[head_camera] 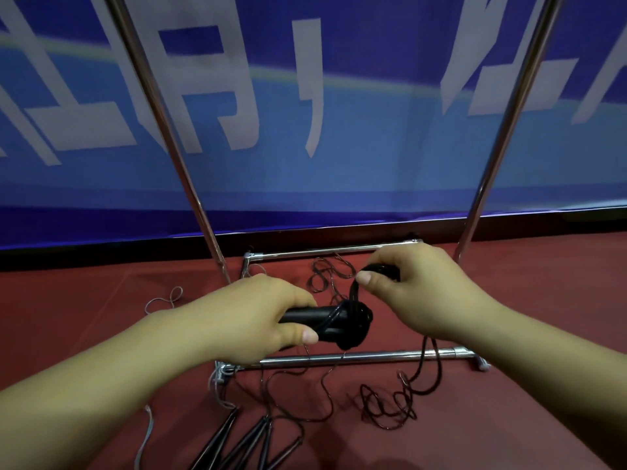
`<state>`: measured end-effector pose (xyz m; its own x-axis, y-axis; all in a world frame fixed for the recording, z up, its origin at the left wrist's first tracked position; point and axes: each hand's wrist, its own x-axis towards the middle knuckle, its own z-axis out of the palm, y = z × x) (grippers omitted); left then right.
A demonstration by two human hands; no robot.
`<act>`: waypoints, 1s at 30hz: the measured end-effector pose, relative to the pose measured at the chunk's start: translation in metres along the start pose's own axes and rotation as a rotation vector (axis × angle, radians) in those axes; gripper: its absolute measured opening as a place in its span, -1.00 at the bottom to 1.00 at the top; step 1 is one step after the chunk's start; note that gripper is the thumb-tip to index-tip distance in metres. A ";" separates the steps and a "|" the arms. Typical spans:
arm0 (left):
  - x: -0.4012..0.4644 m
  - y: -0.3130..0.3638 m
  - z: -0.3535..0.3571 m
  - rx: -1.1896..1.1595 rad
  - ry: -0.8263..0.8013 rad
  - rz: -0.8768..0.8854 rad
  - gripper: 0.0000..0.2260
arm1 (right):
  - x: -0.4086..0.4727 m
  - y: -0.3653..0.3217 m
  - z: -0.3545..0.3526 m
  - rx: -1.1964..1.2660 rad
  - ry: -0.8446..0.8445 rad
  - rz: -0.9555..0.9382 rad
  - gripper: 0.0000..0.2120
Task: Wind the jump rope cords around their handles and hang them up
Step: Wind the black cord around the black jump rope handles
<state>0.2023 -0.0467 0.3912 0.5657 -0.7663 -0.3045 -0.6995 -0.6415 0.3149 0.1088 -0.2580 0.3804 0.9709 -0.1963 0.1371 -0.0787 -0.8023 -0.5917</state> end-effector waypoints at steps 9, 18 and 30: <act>-0.006 -0.002 -0.007 -0.054 0.042 0.128 -0.87 | 0.010 0.011 -0.007 0.298 -0.008 0.148 -0.89; -0.008 -0.003 -0.008 -0.308 0.069 0.271 -0.90 | 0.015 0.013 -0.016 0.571 -0.166 0.212 -0.88; 0.000 -0.001 -0.003 -0.804 0.258 0.275 -0.81 | 0.012 0.000 0.007 0.946 -0.279 0.231 -0.65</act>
<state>0.2042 -0.0464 0.3938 0.5713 -0.8187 0.0567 -0.3622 -0.1896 0.9126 0.1217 -0.2562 0.3770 0.9822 -0.0545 -0.1796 -0.1777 0.0381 -0.9834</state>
